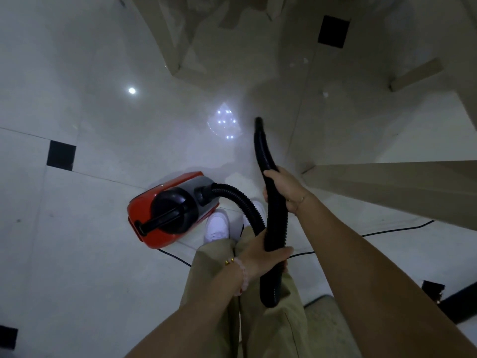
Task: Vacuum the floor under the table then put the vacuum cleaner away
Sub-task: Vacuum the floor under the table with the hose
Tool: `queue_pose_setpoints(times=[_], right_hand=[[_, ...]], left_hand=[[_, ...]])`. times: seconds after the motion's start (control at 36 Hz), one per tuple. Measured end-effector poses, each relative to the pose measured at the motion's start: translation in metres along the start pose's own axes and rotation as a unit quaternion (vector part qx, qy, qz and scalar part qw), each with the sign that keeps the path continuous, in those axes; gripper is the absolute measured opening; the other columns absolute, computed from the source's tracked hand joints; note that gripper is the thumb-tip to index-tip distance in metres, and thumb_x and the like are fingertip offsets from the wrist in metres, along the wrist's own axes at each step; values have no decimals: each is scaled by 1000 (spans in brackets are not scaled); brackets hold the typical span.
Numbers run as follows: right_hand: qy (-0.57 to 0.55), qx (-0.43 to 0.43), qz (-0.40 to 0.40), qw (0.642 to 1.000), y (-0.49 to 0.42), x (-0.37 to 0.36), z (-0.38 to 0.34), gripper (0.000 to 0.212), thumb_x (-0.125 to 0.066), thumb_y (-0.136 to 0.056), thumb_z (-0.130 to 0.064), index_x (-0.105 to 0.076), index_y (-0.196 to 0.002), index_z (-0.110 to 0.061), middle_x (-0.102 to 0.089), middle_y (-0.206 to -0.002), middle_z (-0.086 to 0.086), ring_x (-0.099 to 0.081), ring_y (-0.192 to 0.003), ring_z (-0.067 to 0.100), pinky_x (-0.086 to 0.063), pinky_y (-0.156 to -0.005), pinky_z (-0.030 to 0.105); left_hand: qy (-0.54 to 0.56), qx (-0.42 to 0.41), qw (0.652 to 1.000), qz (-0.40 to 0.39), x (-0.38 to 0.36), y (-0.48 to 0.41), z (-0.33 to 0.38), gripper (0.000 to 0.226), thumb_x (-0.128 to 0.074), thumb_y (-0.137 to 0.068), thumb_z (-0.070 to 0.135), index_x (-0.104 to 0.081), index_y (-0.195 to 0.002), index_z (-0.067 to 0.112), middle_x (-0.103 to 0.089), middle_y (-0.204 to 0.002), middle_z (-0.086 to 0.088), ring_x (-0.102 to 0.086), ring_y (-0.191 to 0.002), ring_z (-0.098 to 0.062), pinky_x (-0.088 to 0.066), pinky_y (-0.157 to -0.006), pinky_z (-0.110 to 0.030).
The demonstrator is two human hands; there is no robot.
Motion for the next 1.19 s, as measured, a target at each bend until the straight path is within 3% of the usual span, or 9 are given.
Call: queue_pose_setpoints(times=[0.19,0.33,0.44,0.64,0.75,0.89,1.08,1.19], right_hand=[[22,7,-6,1000,-3,-10,-10,17,-45,-96,-14,-47,-113,-11,-46,-71,11,-45,-52,19,-44,-38,20],[4,22,25,999,-16,-8,-26,15,-44,-96,-13,-45,-111,-12,-45,-74,11,-44,-52,20,-42,-36,18],[14,36,41,998,-31,-5,-42,16,-44,-97,-14,-45,-113,-12,-45,-80,9,-45,-53,19,-44,-36,19],[16,85,81,993,-56,1,-79,18,-41,-96,-13,-48,-112,-12,-44,-85,8,-44,-56,18,-43,-37,18],[15,112,120,986,-69,5,-93,28,-42,-96,-14,-49,-123,-10,-50,-92,11,-46,-57,18,-42,-35,16],[-19,109,158,981,-82,14,-98,21,-41,-95,-14,-47,-115,-15,-46,-77,8,-44,-51,18,-42,-36,20],[-23,91,165,982,-92,30,-97,19,-42,-96,-15,-46,-114,-15,-45,-82,7,-44,-56,20,-44,-35,18],[-13,91,157,983,-98,29,-102,21,-41,-96,-14,-46,-116,-16,-45,-80,7,-44,-54,20,-43,-35,18]], left_hand=[[35,-7,999,12,1,-3,8,16,-61,-87,12,-49,-96,8,-60,-65,-1,-60,-51,-3,-50,-56,-14],[21,-10,1000,5,17,-14,26,20,-62,-87,16,-52,-94,1,-64,-65,-7,-63,-58,-19,-57,-68,-31],[65,-12,998,-3,23,-25,44,14,-59,-89,10,-46,-92,4,-60,-62,-7,-60,-50,-15,-52,-56,-26],[106,-38,993,32,29,-50,77,13,-58,-89,10,-46,-93,9,-59,-65,-9,-58,-46,-14,-52,-52,-25],[113,-49,990,65,32,-61,89,17,-59,-88,12,-43,-97,12,-57,-69,-13,-56,-49,-18,-52,-50,-26],[104,-64,989,85,36,-73,94,18,-59,-87,11,-42,-88,15,-54,-62,-9,-53,-44,-18,-50,-52,-30],[93,-40,994,45,36,-82,101,18,-58,-87,12,-44,-98,15,-56,-65,-11,-55,-45,-17,-50,-50,-28],[104,-41,993,42,36,-87,105,17,-58,-87,12,-44,-92,18,-55,-65,-11,-55,-45,-17,-50,-50,-28]])
Point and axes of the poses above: each hand's wrist, its own y-axis away from the middle knuckle, its own x-axis out of the back of the hand, z = x × y, the point moved 3 cm from there along -y, towards the middle knuckle
